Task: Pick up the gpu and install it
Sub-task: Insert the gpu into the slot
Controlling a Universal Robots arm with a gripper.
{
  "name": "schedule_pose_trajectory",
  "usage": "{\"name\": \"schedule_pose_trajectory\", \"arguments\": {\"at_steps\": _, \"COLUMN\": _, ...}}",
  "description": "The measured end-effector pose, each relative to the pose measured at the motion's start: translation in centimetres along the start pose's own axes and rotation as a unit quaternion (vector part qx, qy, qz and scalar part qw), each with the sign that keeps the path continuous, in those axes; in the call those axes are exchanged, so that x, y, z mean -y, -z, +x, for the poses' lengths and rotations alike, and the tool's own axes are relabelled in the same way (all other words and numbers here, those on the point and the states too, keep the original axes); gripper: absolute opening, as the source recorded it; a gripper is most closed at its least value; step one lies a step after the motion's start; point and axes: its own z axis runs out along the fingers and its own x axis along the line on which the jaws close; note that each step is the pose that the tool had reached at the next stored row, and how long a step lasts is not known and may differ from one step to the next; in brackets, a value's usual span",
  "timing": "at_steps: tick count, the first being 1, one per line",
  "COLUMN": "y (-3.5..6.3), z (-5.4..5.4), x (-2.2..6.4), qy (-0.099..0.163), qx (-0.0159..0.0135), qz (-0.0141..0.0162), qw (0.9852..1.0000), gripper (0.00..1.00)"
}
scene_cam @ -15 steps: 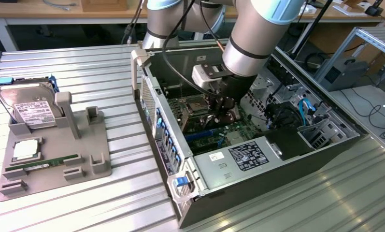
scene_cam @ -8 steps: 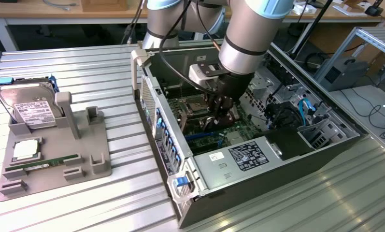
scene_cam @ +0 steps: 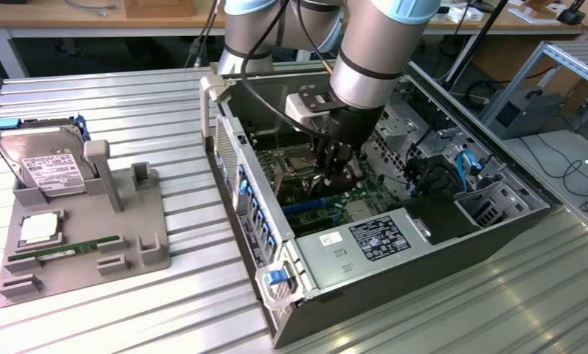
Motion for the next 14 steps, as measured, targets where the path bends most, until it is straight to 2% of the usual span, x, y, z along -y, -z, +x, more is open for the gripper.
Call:
{"name": "schedule_pose_trajectory", "arguments": {"at_steps": 1, "y": -0.02, "z": 0.0, "x": -0.01, "qy": 0.000, "qx": -0.0008, "qz": 0.0077, "qw": 1.0000, "gripper": 0.27}}
{"name": "schedule_pose_trajectory", "arguments": {"at_steps": 2, "y": -0.03, "z": 0.0, "x": -0.01, "qy": 0.000, "qx": -0.0014, "qz": 0.0182, "qw": 0.9998, "gripper": 0.27}}
{"name": "schedule_pose_trajectory", "arguments": {"at_steps": 3, "y": -0.05, "z": 0.0, "x": -0.01, "qy": 0.001, "qx": -0.0016, "qz": 0.0256, "qw": 0.9997, "gripper": 0.27}}
{"name": "schedule_pose_trajectory", "arguments": {"at_steps": 6, "y": -0.04, "z": 0.0, "x": -0.04, "qy": 0.001, "qx": -0.0013, "qz": 0.0256, "qw": 0.9997, "gripper": 0.27}}
{"name": "schedule_pose_trajectory", "arguments": {"at_steps": 11, "y": -0.27, "z": -0.3, "x": -1.24, "qy": -0.005, "qx": -0.0031, "qz": 0.0258, "qw": 0.9996, "gripper": 0.27}}
{"name": "schedule_pose_trajectory", "arguments": {"at_steps": 14, "y": -0.36, "z": -0.3, "x": -1.58, "qy": -0.010, "qx": -0.0040, "qz": 0.0260, "qw": 0.9996, "gripper": 0.27}}
